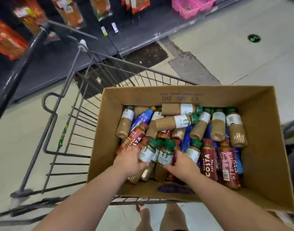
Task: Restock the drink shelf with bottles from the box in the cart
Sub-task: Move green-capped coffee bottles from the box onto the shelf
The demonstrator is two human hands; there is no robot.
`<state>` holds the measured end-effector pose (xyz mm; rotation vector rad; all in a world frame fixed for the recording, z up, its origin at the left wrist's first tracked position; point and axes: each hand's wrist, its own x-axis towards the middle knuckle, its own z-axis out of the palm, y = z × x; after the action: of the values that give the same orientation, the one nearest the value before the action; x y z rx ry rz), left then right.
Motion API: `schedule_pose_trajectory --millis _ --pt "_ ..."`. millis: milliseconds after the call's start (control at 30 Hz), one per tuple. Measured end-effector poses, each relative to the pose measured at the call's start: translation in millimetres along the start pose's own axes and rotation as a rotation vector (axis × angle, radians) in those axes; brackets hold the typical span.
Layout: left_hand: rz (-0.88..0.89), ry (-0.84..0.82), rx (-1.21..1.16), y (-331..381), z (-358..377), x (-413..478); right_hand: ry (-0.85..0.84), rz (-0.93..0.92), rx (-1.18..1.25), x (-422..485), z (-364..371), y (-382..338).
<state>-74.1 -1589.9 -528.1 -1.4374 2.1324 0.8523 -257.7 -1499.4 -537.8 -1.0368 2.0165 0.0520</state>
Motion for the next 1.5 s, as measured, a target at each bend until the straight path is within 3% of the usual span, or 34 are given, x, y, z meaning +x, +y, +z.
schedule_pose_trajectory --millis 233,400,633,800,1100,1500 --pt "-0.077 -0.048 -0.194 6.0 30.2 26.4 0.054 0.118 0.225 28.2 28.8 -1.0" --pt "-0.154 0.021 -0.231 5.7 38.6 36.9 0.113 0.2 0.305 36.3 40.6 -5.7" --pt "-0.168 0.026 -0.326 10.5 35.9 38.9 0.146 0.204 0.456 34.2 44.6 -9.3" --pt "-0.098 0.093 -0.431 9.8 29.6 27.6 0.171 0.086 0.489 23.1 34.5 -5.3" --pt "0.016 0.201 -0.603 21.8 -8.9 -7.2 0.299 0.045 0.625 -17.7 -13.8 -11.0" --pt "0.275 0.285 -0.53 76.1 -55.5 -58.3 0.556 0.041 0.833 -106.1 -54.6 0.1"
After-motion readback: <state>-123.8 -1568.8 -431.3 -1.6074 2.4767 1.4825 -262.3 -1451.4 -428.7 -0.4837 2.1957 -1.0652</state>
